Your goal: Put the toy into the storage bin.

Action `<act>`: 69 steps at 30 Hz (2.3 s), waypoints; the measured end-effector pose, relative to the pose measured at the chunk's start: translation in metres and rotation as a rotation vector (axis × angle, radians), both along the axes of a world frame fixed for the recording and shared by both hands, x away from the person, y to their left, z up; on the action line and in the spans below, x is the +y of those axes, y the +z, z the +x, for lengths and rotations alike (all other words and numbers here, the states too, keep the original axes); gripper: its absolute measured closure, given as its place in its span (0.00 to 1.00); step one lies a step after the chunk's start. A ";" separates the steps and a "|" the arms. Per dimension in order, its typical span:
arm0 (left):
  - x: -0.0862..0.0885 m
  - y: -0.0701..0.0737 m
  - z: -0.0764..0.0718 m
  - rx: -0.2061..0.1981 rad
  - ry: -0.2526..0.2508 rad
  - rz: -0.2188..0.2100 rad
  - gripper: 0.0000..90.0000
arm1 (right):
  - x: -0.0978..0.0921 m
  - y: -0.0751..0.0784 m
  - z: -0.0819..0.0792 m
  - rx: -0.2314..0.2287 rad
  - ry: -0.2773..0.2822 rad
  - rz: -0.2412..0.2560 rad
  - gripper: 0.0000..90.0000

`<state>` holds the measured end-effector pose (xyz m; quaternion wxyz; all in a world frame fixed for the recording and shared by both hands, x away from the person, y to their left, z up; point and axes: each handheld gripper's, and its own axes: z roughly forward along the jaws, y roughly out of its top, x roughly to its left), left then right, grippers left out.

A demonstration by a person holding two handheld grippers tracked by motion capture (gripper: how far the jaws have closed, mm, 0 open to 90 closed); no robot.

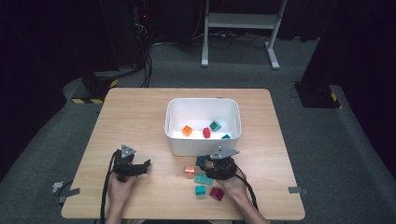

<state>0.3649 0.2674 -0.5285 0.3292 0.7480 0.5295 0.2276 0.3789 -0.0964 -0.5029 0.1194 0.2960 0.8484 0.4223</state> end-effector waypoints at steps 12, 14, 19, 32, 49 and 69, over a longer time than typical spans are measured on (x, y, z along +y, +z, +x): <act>0.000 0.000 0.000 0.000 0.000 0.000 0.16 | 0.011 0.003 0.006 -0.027 0.034 -0.027 0.56; 0.000 0.000 0.000 0.000 0.000 0.000 0.16 | 0.013 0.003 0.006 -0.033 0.038 -0.035 0.55; 0.000 0.000 0.000 0.000 0.000 0.000 0.16 | 0.016 0.000 0.007 -0.027 0.058 -0.056 0.55; 0.000 0.000 0.000 0.000 0.000 0.000 0.16 | 0.021 0.002 0.000 -0.021 0.108 -0.050 0.56; 0.000 0.000 0.000 0.000 0.000 0.000 0.16 | 0.037 0.002 -0.005 -0.003 0.209 -0.040 0.66; 0.000 0.000 0.000 0.000 0.000 0.000 0.16 | 0.038 0.001 -0.003 0.011 0.232 -0.038 0.74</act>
